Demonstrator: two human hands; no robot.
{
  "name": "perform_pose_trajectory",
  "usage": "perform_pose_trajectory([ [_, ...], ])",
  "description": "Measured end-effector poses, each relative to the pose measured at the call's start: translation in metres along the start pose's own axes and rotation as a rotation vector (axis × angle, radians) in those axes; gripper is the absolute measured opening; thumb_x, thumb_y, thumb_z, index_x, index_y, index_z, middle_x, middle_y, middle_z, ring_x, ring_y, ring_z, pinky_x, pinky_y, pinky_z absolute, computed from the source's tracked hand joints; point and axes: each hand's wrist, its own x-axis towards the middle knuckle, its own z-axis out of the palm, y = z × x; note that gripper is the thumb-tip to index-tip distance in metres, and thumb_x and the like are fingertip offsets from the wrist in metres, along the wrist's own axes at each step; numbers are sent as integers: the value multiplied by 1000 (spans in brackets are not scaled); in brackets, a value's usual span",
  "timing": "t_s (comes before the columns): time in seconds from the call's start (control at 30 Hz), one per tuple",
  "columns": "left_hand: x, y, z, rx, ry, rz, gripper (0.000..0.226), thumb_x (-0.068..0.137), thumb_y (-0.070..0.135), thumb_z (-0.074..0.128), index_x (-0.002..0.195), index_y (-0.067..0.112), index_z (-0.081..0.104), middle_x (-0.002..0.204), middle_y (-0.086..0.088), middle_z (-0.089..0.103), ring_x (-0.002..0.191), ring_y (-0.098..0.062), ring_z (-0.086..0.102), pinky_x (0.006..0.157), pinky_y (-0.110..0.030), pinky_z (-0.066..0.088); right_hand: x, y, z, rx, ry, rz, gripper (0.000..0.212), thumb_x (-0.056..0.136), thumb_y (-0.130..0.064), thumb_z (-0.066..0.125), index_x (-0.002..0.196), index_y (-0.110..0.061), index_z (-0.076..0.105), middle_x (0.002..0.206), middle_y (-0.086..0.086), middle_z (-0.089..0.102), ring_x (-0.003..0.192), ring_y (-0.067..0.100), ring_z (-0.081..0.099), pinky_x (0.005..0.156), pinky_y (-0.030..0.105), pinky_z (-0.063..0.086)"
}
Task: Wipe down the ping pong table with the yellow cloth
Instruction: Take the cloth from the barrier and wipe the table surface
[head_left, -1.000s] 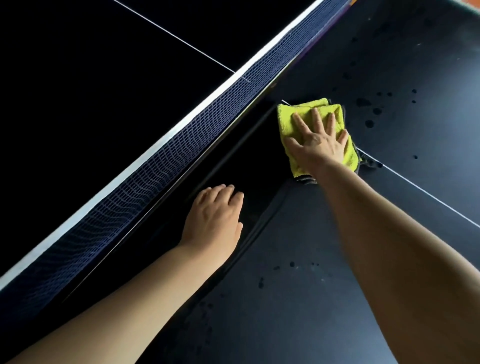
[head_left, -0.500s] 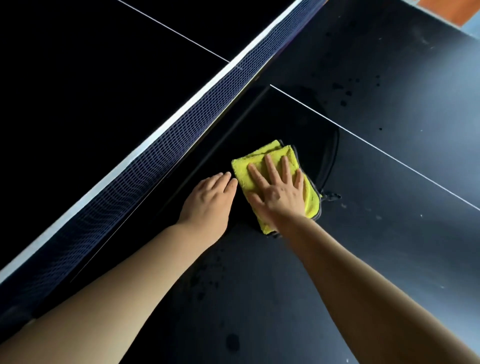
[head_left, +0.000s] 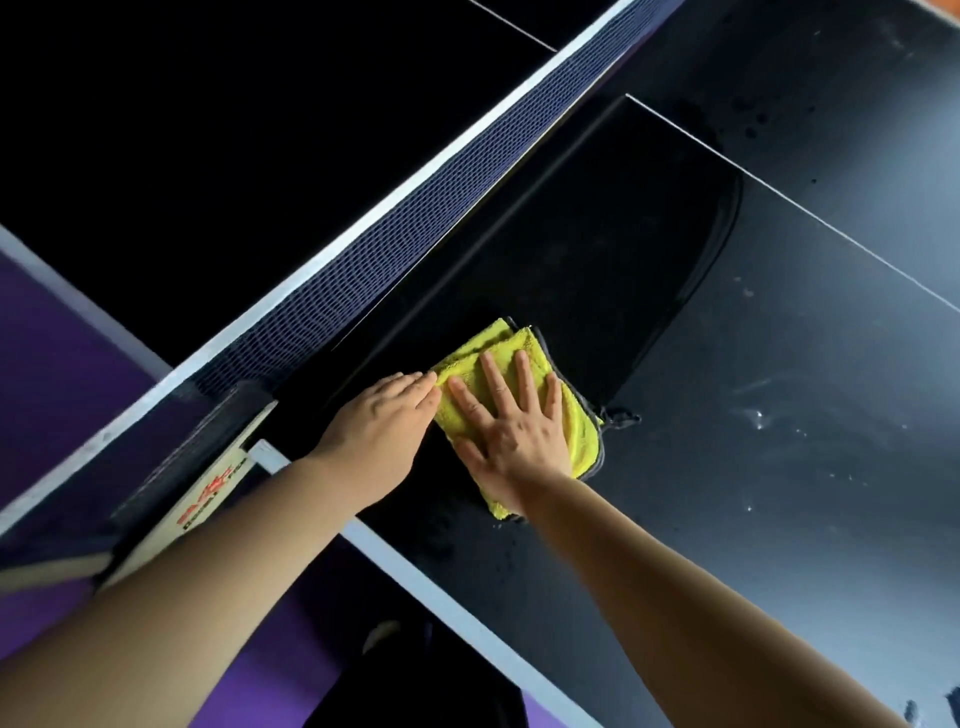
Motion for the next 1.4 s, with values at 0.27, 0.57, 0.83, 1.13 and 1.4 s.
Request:
perform_pose_trajectory([
  [0.27, -126, 7, 10, -54, 17, -108, 59, 68, -17, 59, 125, -1, 56, 134, -13, 54, 123, -29, 52, 93, -33, 46, -66, -82, 30, -27, -25, -107, 65, 90, -63, 12, 149, -49, -7, 159, -5, -22, 141, 31, -33, 113, 57, -20],
  [0.57, -162, 60, 25, -134, -134, -75, 53, 89, 1, 53, 140, 6, 40, 154, -10, 24, 136, -24, 36, 103, -30, 39, -128, -77, 47, -4, -10, -166, 68, 86, -48, 17, 153, -39, 18, 162, -2, 0, 146, 33, -17, 117, 59, -6],
  [0.83, -111, 114, 32, 30, -236, 74, 50, 77, 12, 34, 115, 4, 66, 128, -22, 55, 112, -32, 60, 93, -35, 37, -137, 0, 49, -27, 23, -173, 77, 79, -60, 37, 151, -38, 21, 161, -3, 18, 150, 32, 4, 115, 57, 1],
  [1.13, 33, 150, 15, 74, -219, 23, 53, 101, 16, 18, 149, 5, -2, 152, -23, -18, 143, -32, -13, 113, -38, -12, -66, 124, 20, -11, 79, -126, 78, 78, -64, 37, 151, -41, 23, 162, -4, 17, 150, 29, 0, 118, 57, -1],
  [1.4, 191, 164, -5, 34, -168, -43, 54, 98, 14, 26, 150, 12, 11, 157, -13, -9, 145, -22, -10, 115, -32, -7, 20, 239, -18, -37, 142, -34, 76, 80, -65, 23, 152, -45, 12, 163, -7, 5, 150, 26, -11, 119, 53, -7],
])
